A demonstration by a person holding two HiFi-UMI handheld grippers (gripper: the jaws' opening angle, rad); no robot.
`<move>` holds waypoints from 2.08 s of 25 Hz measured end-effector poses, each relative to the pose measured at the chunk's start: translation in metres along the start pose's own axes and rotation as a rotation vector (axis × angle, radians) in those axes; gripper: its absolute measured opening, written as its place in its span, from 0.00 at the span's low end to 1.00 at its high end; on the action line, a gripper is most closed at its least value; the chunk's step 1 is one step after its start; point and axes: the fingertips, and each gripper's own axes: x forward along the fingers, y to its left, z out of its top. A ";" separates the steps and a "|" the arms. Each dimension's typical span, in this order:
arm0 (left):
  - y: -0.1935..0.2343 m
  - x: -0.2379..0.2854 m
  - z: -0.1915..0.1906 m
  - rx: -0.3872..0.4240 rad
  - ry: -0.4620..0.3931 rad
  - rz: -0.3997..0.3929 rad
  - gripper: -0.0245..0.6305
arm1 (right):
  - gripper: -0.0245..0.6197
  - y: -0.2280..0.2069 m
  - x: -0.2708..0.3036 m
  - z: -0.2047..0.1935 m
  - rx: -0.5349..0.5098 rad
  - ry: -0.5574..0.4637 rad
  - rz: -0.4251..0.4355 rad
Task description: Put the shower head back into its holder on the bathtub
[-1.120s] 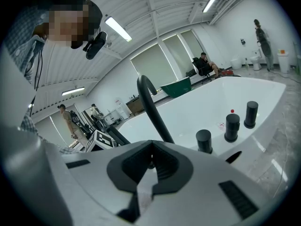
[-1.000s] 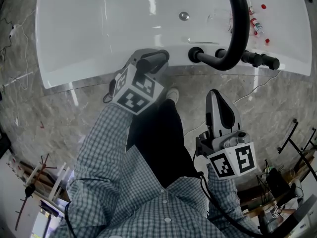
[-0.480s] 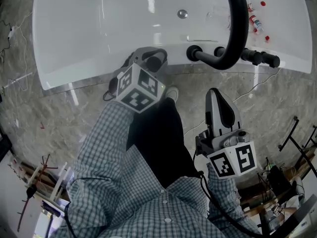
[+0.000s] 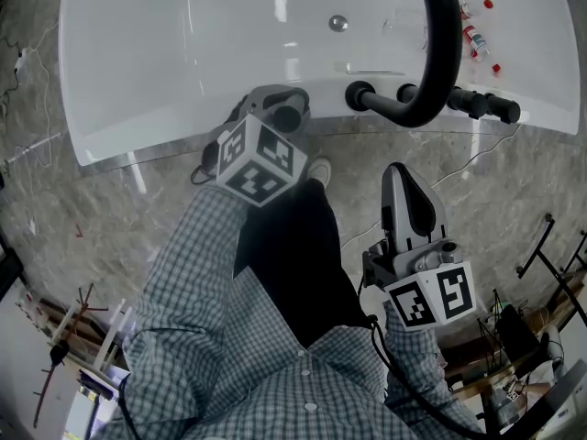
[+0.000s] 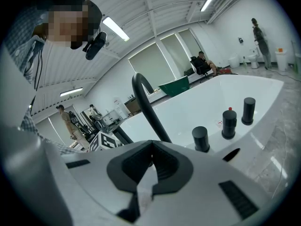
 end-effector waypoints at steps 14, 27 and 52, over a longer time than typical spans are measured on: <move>-0.006 0.000 0.001 -0.052 -0.035 -0.008 0.25 | 0.06 0.004 0.001 -0.004 0.000 0.002 0.003; -0.010 -0.041 0.002 -0.103 -0.083 0.001 0.25 | 0.05 0.031 -0.001 0.005 -0.016 -0.031 0.027; -0.025 -0.236 0.076 -0.155 -0.308 0.102 0.07 | 0.06 0.122 -0.060 0.101 -0.148 -0.141 0.074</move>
